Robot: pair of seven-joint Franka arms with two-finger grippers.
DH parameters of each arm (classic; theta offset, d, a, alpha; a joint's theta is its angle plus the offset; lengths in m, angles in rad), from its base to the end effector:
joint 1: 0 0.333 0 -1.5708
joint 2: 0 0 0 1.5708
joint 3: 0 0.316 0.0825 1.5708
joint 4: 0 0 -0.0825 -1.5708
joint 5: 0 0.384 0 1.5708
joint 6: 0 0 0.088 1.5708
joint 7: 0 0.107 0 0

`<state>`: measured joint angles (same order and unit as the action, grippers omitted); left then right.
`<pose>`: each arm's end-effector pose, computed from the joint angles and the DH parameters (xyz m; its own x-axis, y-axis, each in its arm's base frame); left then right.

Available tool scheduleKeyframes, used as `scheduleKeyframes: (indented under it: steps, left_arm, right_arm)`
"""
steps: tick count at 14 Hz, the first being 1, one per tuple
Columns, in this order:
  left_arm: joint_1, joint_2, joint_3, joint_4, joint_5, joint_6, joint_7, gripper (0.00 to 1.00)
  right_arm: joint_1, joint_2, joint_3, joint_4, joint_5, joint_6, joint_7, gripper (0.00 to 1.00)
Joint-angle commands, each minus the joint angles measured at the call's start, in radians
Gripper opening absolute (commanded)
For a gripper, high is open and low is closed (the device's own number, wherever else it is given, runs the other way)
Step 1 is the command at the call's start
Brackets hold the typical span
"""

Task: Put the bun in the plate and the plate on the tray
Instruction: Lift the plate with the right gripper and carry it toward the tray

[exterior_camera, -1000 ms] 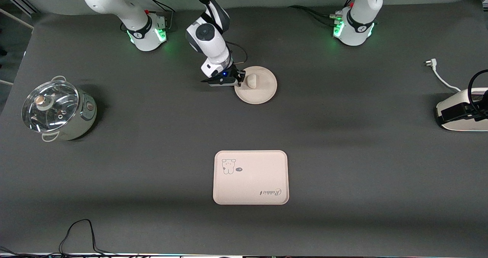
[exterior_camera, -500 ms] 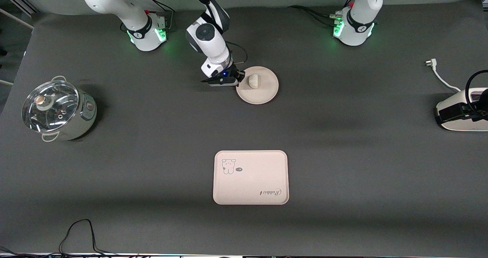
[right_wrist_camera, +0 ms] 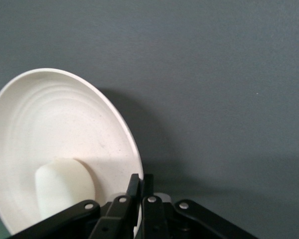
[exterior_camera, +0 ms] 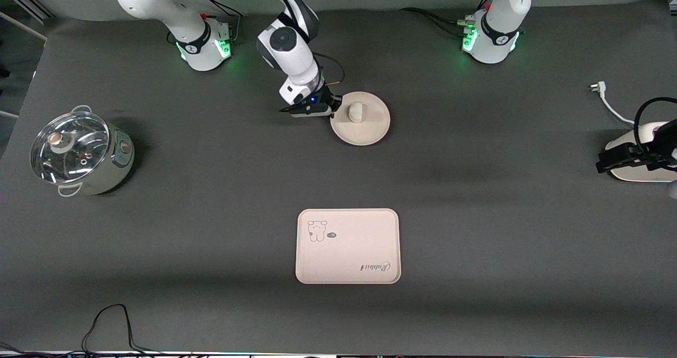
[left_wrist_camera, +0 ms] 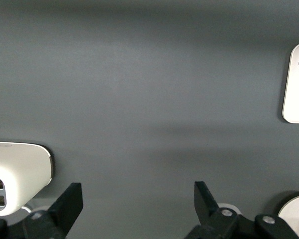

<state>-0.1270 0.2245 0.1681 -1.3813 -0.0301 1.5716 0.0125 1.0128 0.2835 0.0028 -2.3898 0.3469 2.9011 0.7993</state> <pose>0.6210 0.0104 0.5834 0.9992 0.0256 -0.0312 0.0254 -0.9997 -0.0068 0.2921 0.4322 0.2219 0.9929 -0.1151 0.0285 -0.1043 -0.9625 -0.2505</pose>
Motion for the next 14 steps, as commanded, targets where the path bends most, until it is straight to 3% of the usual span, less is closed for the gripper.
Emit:
scheduleKeyframes:
  steps: [1, 4, 8, 11, 14]
  left_arm:
    - [-0.016, -0.016, 0.007, -0.031, 0.019, 0.015, 0.006, 1.0]
    - [-0.016, -0.014, 0.007, -0.033, 0.016, 0.015, 0.006, 1.0]
    - [-0.016, -0.019, 0.007, -0.042, 0.015, 0.013, 0.007, 1.0]
    - [-0.019, -0.013, 0.007, -0.042, 0.015, 0.015, 0.006, 1.0]
    - [-0.017, -0.014, 0.007, -0.042, 0.012, 0.013, 0.004, 1.0]
  right_arm:
    - [-0.023, -0.145, -0.003, -0.011, 0.023, -0.123, -0.064, 0.04]
    - [-0.043, -0.234, -0.003, -0.009, 0.023, -0.186, -0.101, 0.04]
    - [-0.083, -0.238, -0.003, 0.004, 0.021, -0.192, -0.133, 0.04]
    - [-0.175, -0.178, -0.004, 0.075, 0.021, -0.194, -0.207, 0.02]
    - [-0.239, -0.042, -0.006, 0.268, 0.02, -0.235, -0.221, 0.02]
